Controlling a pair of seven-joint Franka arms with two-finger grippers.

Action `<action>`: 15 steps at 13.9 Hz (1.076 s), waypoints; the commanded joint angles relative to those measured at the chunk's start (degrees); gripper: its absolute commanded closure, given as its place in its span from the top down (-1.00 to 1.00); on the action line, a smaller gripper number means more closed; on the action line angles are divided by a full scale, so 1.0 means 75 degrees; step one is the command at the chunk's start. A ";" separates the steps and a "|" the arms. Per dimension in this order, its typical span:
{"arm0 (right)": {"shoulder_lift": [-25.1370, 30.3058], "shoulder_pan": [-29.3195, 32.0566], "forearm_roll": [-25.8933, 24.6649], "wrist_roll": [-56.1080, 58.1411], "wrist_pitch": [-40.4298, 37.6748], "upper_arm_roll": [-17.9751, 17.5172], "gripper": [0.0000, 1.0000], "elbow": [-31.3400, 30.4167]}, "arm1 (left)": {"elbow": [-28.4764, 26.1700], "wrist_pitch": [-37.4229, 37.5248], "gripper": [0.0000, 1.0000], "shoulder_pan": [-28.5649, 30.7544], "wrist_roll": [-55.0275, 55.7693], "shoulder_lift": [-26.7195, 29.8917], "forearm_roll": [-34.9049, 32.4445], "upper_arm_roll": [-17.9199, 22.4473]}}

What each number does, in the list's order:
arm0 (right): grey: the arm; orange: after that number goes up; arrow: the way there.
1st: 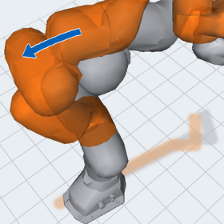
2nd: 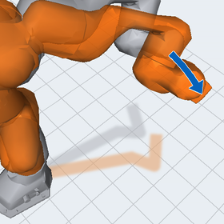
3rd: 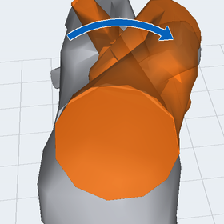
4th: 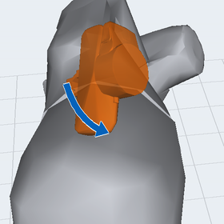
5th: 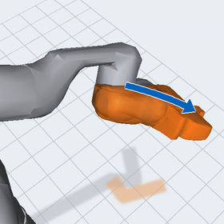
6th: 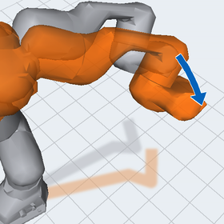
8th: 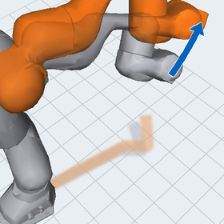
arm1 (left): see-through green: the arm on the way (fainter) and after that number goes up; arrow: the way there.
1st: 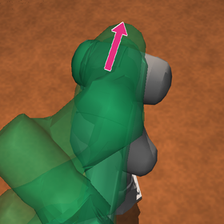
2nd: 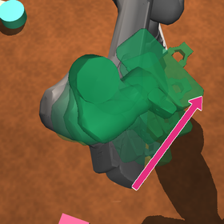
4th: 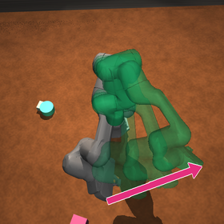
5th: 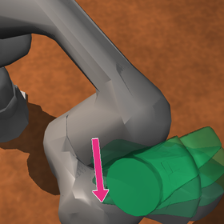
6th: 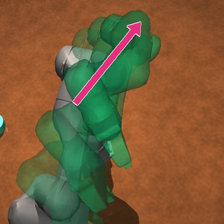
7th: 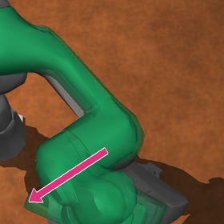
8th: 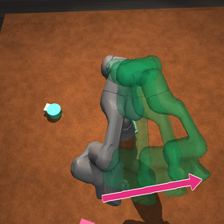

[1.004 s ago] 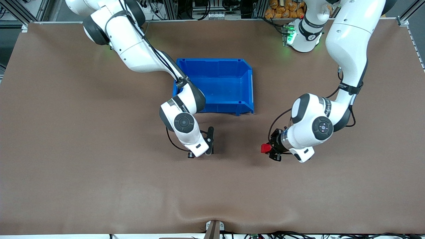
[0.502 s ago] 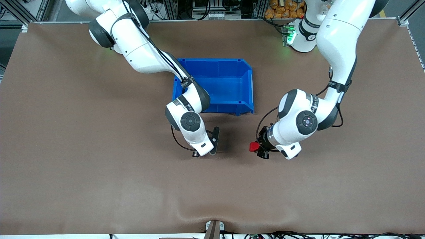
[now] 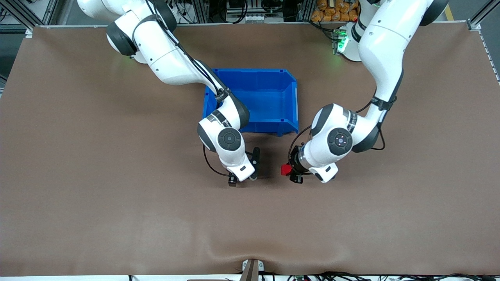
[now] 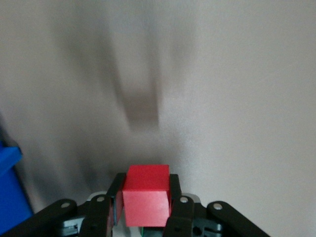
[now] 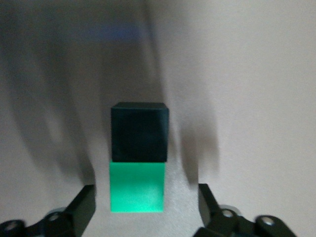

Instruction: Attach green and red cubes to black cube

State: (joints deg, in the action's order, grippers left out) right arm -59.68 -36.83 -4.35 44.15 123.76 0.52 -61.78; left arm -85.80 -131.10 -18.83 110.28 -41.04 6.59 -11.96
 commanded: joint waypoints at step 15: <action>0.3640 0.3291 -0.0030 -0.0133 -0.2419 0.0025 1.00 -0.1730 | 0.2393 -0.0357 -1.00 -0.1356 0.0249 -0.2110 0.0047 0.0410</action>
State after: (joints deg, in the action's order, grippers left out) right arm -40.86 -15.29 -4.34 43.64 101.34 1.99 -63.22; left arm -69.60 -135.11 -27.42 112.35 -56.16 6.71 -10.69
